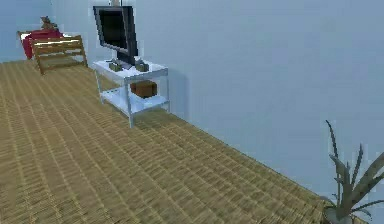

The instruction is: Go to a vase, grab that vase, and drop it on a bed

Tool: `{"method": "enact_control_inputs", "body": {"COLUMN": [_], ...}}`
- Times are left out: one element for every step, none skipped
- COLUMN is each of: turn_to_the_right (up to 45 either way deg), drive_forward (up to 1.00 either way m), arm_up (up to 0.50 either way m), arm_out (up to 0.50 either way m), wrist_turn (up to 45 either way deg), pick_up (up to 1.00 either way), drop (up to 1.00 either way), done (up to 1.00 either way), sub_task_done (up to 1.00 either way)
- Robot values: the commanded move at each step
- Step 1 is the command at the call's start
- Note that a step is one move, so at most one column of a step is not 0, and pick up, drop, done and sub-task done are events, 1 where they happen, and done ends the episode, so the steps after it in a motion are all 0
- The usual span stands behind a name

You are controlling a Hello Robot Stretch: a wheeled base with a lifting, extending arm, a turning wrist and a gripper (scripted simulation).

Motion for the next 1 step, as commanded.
{"method": "enact_control_inputs", "body": {"turn_to_the_right": [-39.0], "drive_forward": [0.0], "arm_up": [0.0], "arm_out": [0.0], "wrist_turn": [0.0], "pick_up": [0.0], "drop": [0.0], "done": [0.0], "sub_task_done": [0.0]}}
